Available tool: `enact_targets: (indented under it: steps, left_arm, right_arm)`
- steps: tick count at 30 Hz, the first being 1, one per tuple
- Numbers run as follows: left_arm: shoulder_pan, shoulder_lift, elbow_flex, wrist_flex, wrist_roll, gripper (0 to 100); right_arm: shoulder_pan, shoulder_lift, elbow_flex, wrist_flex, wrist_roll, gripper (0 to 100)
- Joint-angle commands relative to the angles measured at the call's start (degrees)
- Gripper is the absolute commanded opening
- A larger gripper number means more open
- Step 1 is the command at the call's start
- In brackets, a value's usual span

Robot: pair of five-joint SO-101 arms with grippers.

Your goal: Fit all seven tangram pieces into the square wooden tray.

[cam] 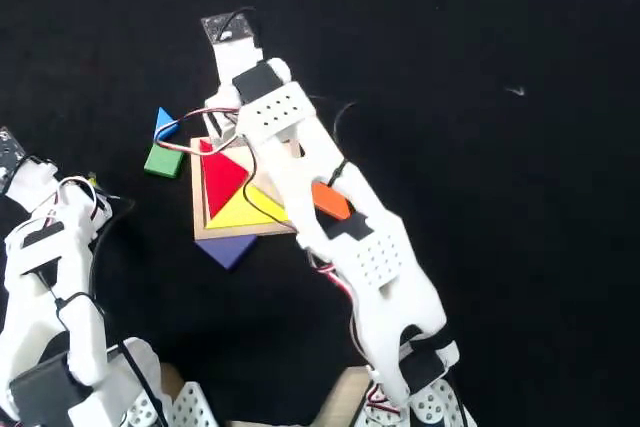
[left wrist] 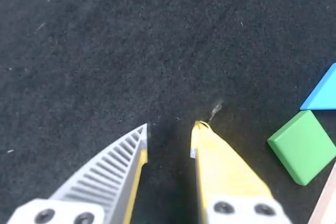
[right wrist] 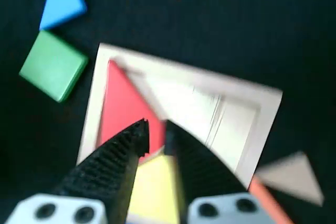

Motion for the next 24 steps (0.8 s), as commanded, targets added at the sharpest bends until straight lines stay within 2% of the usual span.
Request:
enact_targets:
  steps: [1, 7, 17, 20, 24]
  left_arm:
    - [0.6, -0.8, -1.6, -1.2, 0.2, 14]
    - [0.6, -0.8, -1.6, -1.2, 0.2, 14]
    - [0.6, -0.8, -1.6, -1.2, 0.2, 14]
    - [0.6, -0.8, -1.6, -1.2, 0.2, 14]
    - [0.7, -0.8, -1.6, -1.2, 0.2, 14]
  right_arm:
    - [1.6, 3.7, -2.1, -5.7, 7.4, 2.1]
    - [-0.1, 10.2, -8.3, -3.5, 11.3, 1.1]
    - [-5.5, 17.1, -23.6, 9.2, 14.9, 1.1]
    - [-4.3, 17.5, -30.1, 12.6, 14.9, 1.1]
    - [1.0, 17.3, -42.5, 19.0, 14.9, 1.1]
